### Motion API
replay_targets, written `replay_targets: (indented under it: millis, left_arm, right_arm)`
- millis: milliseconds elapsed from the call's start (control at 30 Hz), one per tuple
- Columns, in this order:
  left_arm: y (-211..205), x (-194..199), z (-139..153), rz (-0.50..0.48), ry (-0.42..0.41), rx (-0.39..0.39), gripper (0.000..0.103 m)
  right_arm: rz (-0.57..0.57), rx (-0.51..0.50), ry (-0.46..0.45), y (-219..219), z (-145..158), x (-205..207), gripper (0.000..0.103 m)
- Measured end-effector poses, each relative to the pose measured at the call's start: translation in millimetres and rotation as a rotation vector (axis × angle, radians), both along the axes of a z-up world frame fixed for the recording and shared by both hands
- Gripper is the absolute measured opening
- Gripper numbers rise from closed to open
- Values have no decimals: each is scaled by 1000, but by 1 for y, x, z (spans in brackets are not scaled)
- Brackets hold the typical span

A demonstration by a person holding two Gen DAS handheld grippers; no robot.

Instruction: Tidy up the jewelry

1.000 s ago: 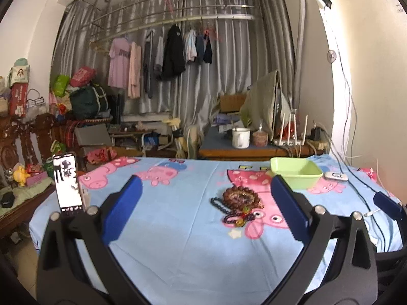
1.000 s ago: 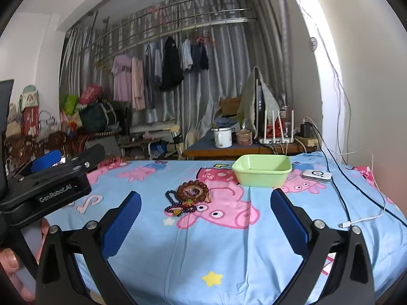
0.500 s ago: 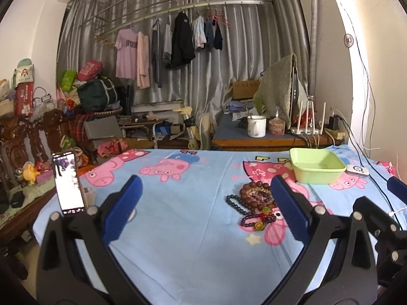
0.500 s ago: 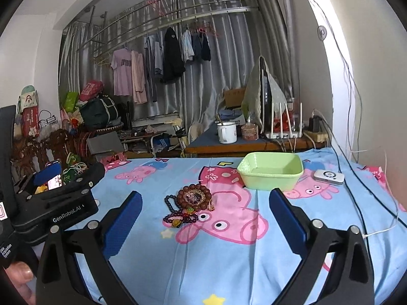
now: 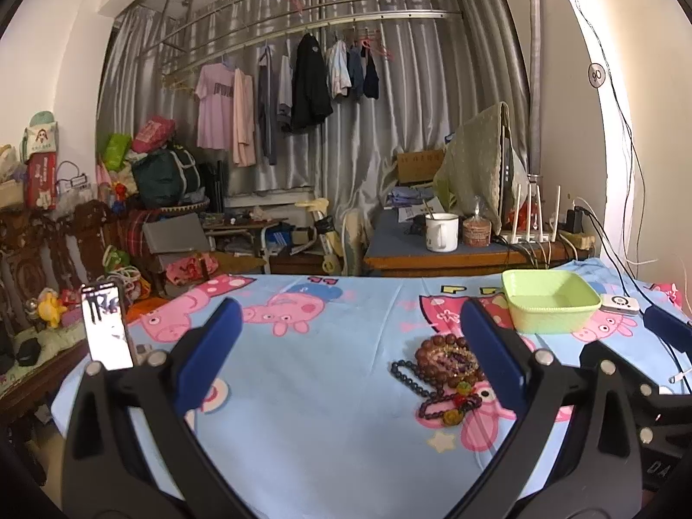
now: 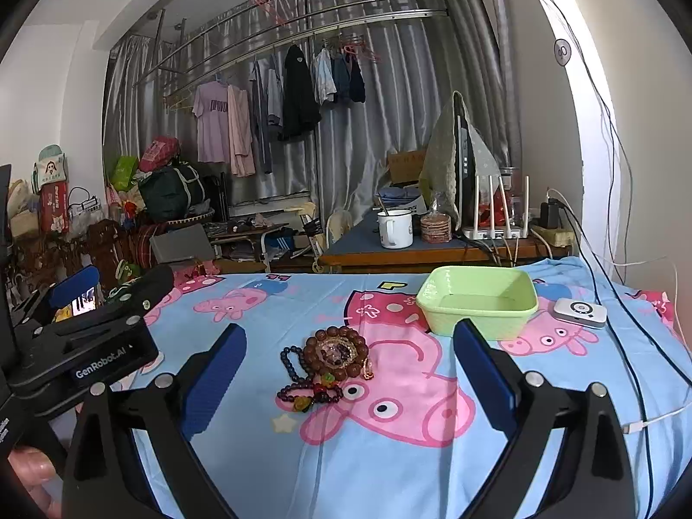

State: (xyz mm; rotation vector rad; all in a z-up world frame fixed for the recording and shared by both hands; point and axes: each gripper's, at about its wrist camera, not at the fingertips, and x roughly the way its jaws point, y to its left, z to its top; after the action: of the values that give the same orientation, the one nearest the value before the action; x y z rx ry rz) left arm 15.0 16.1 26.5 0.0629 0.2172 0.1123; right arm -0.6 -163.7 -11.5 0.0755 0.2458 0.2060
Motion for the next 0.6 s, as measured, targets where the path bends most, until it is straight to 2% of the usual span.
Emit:
replay_targets:
  millis: [600]
  left_arm:
    - [9, -1, 1, -5, -36, -11, 97]
  right_arm:
    - [13, -14, -16, 7, 5, 0, 67]
